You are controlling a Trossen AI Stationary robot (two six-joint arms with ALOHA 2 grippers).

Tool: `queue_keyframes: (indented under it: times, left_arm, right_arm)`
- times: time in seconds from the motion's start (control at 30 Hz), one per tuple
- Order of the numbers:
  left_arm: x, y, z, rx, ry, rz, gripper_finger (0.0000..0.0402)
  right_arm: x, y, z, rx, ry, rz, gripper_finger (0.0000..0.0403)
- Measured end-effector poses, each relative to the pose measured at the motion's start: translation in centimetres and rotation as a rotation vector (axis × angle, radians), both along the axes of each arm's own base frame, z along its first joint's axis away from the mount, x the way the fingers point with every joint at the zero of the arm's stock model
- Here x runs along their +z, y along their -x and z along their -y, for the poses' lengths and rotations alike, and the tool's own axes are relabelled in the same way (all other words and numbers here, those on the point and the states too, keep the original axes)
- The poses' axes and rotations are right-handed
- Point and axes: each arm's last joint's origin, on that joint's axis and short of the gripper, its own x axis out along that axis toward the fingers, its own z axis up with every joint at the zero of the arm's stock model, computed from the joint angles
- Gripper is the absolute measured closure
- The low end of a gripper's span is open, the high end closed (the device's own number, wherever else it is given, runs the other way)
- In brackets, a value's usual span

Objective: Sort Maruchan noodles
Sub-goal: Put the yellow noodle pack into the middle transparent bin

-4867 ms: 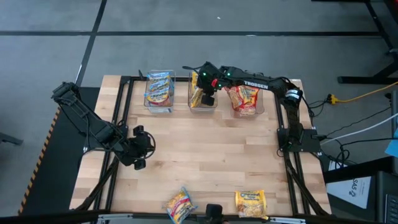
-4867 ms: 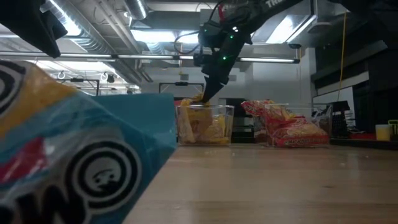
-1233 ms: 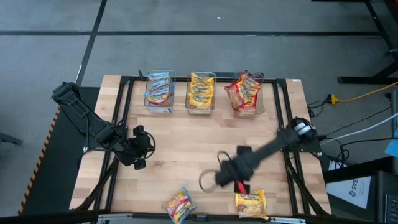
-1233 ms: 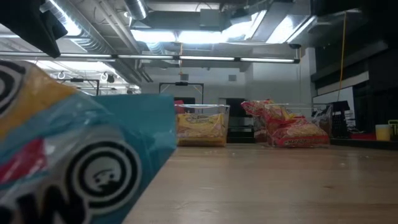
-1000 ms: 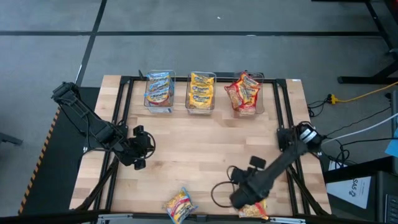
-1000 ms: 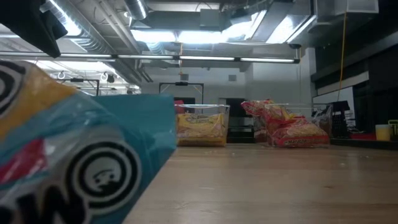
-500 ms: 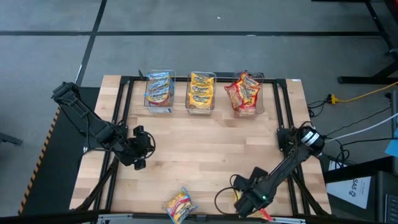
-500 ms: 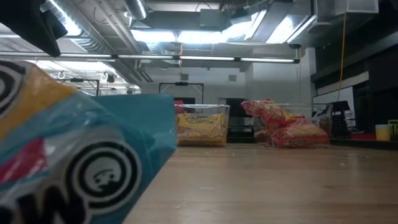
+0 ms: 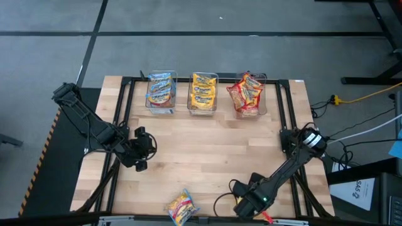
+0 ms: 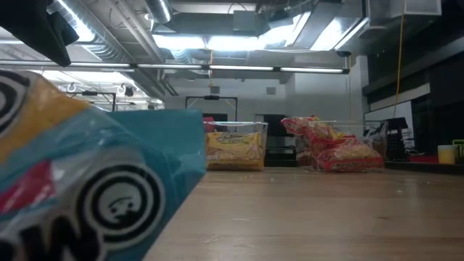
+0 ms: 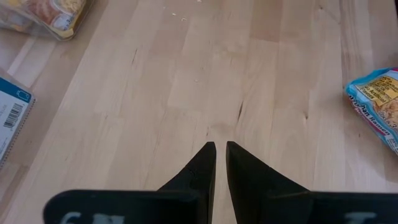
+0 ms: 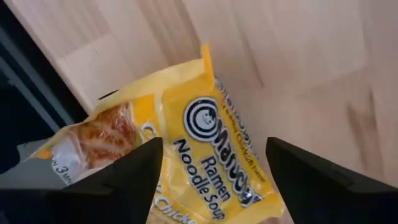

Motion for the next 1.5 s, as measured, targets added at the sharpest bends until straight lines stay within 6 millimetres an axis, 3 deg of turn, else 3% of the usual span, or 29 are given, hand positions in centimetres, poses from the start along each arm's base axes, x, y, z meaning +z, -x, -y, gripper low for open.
queue_keyframes:
  times: [0.17,0.4,0.83,1.0,1.27,1.37,1.5]
  left_arm:
    - [0.0,0.0,0.0,0.0,-0.001,0.0,0.0369]
    - [0.0,0.0,0.0,0.002,-0.003,0.002,0.0369]
    - [0.1,0.0,-0.1,0.028,-0.037,0.028,0.0369]
    - [0.1,0.0,-0.1,0.028,-0.037,0.028,0.0369]
    - [0.0,0.0,-0.2,0.028,-0.039,0.026,0.0369]
    - [0.0,0.0,-0.2,0.029,-0.04,0.025,0.0369]
    - [0.0,0.0,-0.2,0.029,-0.041,0.024,0.0369]
  right_arm:
    - [-1.4,0.2,-0.1,0.005,-0.078,-0.03,0.0128]
    - [-1.6,0.3,-0.1,0.009,-0.094,-0.034,0.0166]
    - [-1.7,-2.0,2.6,0.091,-0.089,-0.028,0.039]
    - [-1.8,-3.3,5.0,0.044,-0.053,-0.064,0.0396]
    - [-1.6,-5.6,10.5,0.056,0.008,-0.147,0.04]
    - [-0.2,-6.6,12.8,0.047,0.013,-0.192,0.0401]
    - [3.5,-8.1,15.5,0.086,0.043,-0.204,0.0401]
